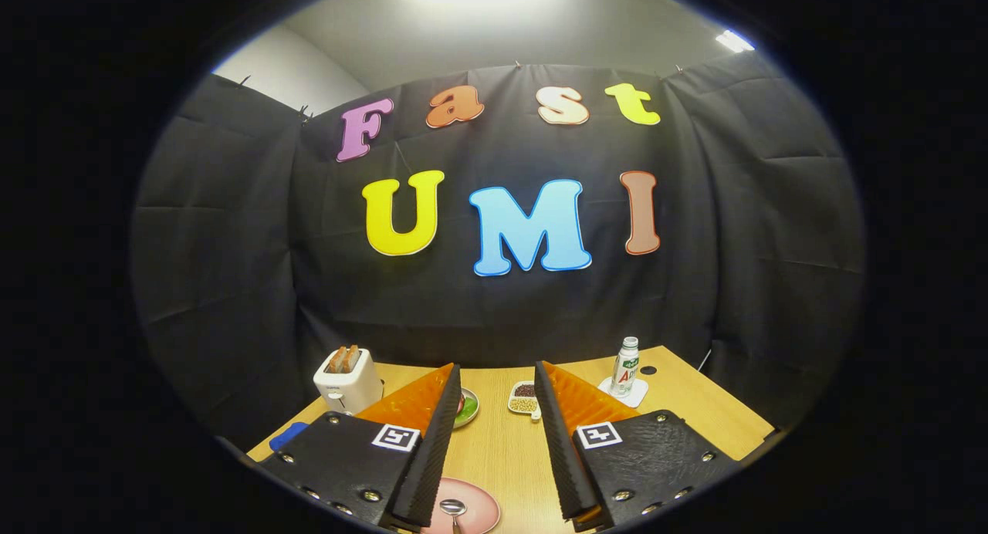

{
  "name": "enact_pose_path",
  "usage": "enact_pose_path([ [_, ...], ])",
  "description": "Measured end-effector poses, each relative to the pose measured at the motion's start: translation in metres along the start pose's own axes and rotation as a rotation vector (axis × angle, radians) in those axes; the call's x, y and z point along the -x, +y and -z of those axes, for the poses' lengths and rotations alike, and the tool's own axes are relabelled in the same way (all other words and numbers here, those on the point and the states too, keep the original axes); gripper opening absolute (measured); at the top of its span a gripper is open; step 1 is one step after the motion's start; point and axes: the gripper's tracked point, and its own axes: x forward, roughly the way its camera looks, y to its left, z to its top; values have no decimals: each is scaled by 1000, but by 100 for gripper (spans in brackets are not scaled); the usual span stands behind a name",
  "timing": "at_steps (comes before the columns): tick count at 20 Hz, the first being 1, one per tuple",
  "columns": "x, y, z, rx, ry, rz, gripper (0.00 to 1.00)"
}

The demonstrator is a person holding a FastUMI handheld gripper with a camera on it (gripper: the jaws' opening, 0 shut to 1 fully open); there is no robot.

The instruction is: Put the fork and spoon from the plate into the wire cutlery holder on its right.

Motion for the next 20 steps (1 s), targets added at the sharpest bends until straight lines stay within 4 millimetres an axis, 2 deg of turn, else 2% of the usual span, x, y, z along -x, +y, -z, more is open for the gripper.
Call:
enact_pose_path([
  [6, -9, 11, 21, -1, 62, -27, 60],
  [10, -16, 15, 51, 29, 136, -43, 60],
  [15, -19, 29, 118, 93, 283, -105, 60],
  [20, -17, 44, 175, 88, 455, -172, 60],
])
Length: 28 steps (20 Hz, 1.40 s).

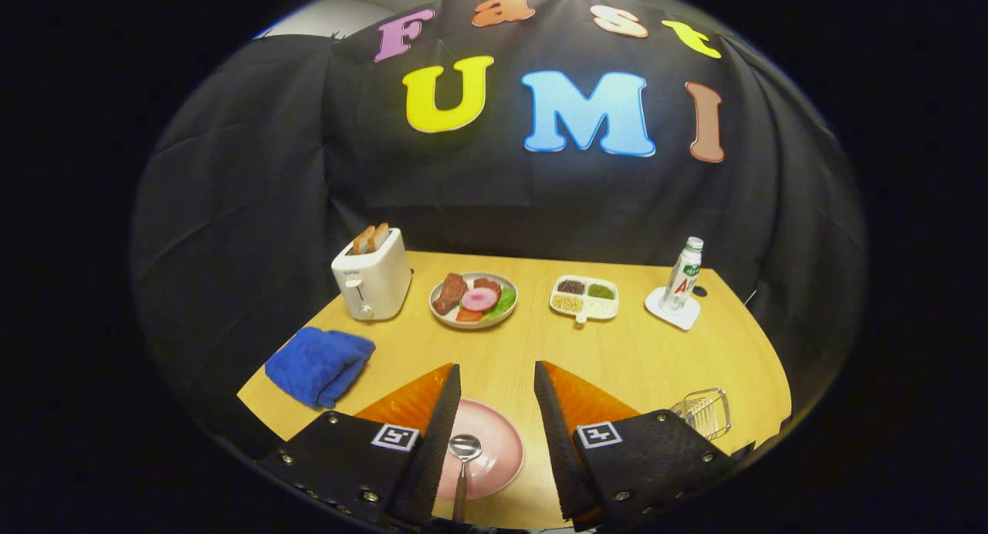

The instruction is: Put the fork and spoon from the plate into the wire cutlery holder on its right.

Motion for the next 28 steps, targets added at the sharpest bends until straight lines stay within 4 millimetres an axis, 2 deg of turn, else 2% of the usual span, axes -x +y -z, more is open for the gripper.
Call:
enact_pose_path([
  [5, -21, 15, 63, -14, 196, -66, 60],
  [10, -31, 27, 125, -45, 401, -107, 60],
  [14, -30, 32, 152, -61, 508, -117, 60],
  [15, -33, 33, 160, -65, 527, -117, 51],
  [16, -36, 34, 169, -63, 547, -113, 51],
  [18, -36, 36, 176, -63, 576, -112, 51],
  [20, -41, 38, 184, -61, 605, -108, 39],
  [22, -43, 36, 188, -52, 626, -92, 39],
  [24, -45, 37, 189, -65, 630, -90, 13],
  [26, -46, 34, 180, -82, 622, -83, 15],
  [27, -50, 34, 186, -99, 619, -85, 9],
  [28, -48, 31, 183, -106, 611, -80, 9],
])
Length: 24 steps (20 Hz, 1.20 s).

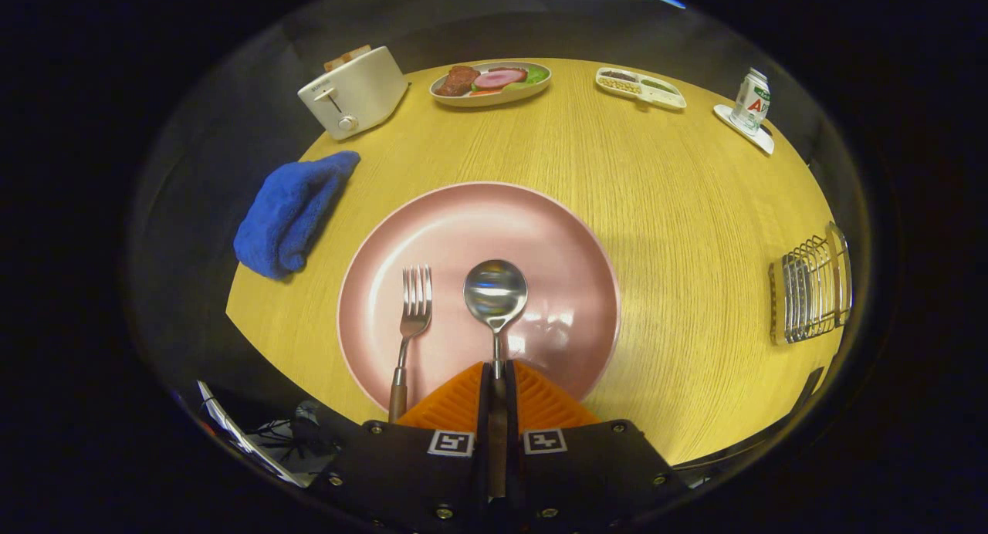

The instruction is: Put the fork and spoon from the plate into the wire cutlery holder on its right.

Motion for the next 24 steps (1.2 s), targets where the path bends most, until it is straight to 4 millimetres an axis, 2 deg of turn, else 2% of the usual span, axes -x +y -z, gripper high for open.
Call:
enact_pose_path([
  [1, -2, 0, 0, -3, -7, -1, 6],
  [15, 22, -9, -18, -51, -93, -34, 6],
  [18, 28, -3, -22, -59, -112, -73, 6],
  [24, 42, -11, -35, -136, -161, -79, 6],
])
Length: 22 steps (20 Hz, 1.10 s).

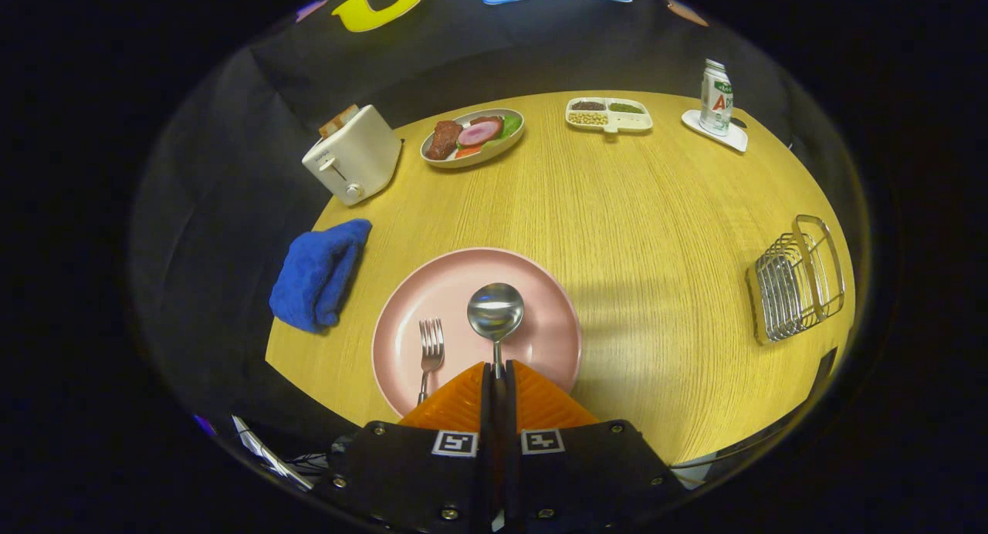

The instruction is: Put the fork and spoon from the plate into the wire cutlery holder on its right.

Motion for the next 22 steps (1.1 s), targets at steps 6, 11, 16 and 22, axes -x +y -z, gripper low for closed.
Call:
enact_pose_path([
  [6, 23, -15, -14, -155, -68, -22, 6],
  [11, 53, -52, -29, -273, -158, 29, 6],
  [16, 87, -103, -40, -415, -262, 101, 6],
  [22, 123, -162, -40, -569, -367, 190, 6],
])
